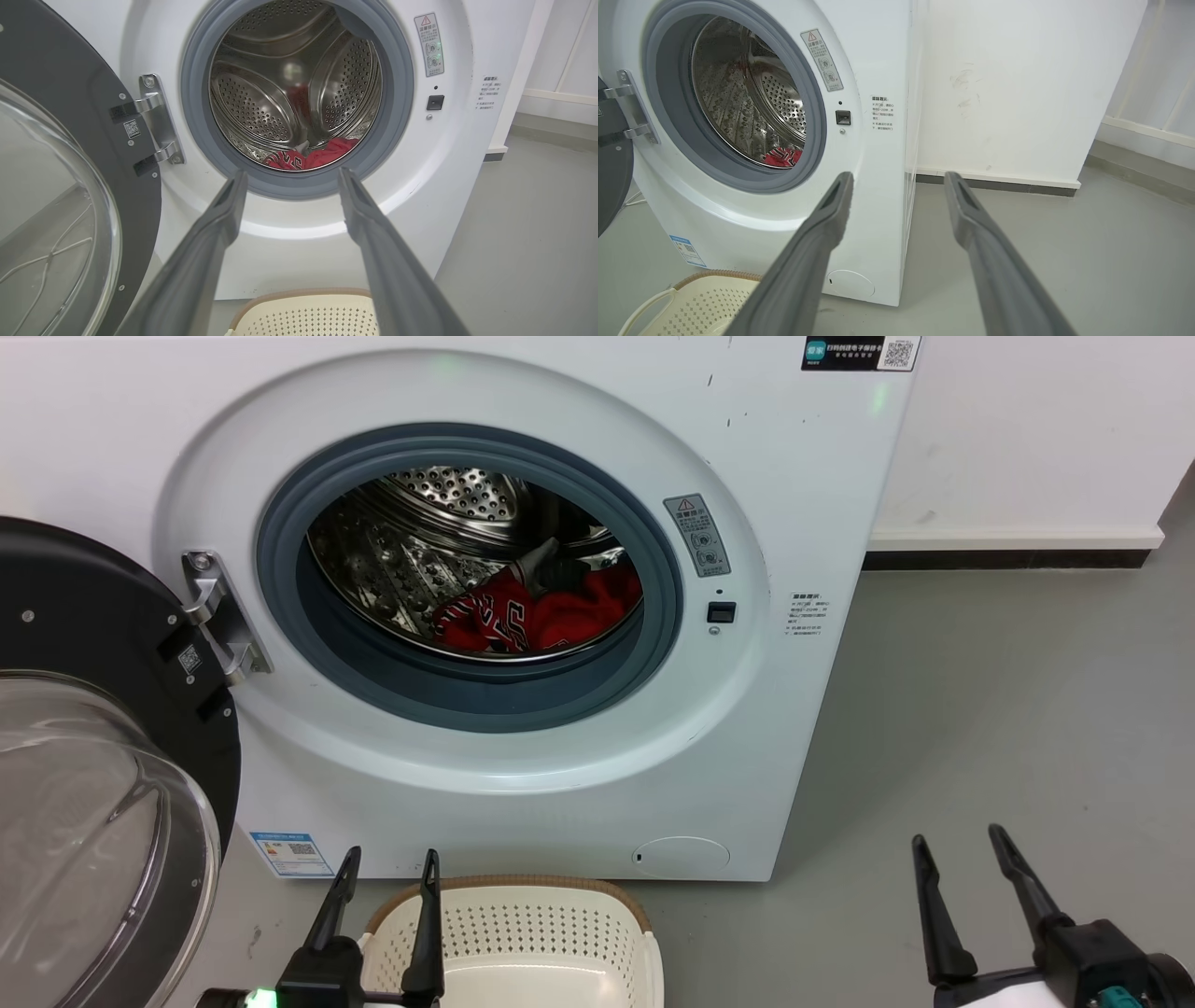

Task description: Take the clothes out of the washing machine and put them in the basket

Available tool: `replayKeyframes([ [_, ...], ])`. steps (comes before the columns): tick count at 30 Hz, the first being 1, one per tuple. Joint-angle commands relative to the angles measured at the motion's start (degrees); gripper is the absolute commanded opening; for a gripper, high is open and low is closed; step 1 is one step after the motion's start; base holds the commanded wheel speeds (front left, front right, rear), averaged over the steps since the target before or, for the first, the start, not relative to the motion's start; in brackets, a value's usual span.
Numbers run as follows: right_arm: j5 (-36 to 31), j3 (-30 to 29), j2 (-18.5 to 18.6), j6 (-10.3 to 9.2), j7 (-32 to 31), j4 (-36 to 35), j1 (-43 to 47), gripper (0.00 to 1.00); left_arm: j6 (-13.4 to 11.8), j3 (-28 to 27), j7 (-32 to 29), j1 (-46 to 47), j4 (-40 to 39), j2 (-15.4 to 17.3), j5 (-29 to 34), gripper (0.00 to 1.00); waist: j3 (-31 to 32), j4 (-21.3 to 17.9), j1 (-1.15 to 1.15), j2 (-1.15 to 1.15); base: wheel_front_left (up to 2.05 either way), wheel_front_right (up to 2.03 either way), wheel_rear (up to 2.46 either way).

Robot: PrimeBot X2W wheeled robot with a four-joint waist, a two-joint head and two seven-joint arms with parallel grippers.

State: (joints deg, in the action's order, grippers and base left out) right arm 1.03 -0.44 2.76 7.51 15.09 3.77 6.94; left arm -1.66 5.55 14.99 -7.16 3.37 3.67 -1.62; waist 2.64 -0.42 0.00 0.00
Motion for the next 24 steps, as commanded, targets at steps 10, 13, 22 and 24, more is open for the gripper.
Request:
replayKeyframes([
  [10,-0.1,0.0,0.2,-0.04,0.1,1.3,-0.5,1.00,-0.2,0.0,0.3,-0.6,0.0,-0.3,0.6,1.00,0.2,-0.1,0.00,0.00,0.00,0.00,0.00],
  [13,-0.1,-0.3,0.2,-0.04,0.1,1.2,-0.6,1.00,-0.1,-0.1,0.3,-0.6,0.0,-0.3,0.7,1.00,0.2,-0.1,0.00,0.00,0.00,0.00,0.00],
  [22,0.2,-0.4,0.2,-0.04,0.1,0.9,-0.5,1.00,0.0,-0.1,0.3,-0.4,0.0,-0.4,1.0,1.00,0.1,0.0,0.00,0.00,0.00,0.00,0.00],
  [24,0.2,-0.3,0.2,-0.04,0.1,1.0,-0.5,1.00,-0.1,-0.1,0.3,-0.5,-0.1,-0.4,1.1,1.00,0.0,-0.1,0.00,0.00,0.00,0.00,0.00],
])
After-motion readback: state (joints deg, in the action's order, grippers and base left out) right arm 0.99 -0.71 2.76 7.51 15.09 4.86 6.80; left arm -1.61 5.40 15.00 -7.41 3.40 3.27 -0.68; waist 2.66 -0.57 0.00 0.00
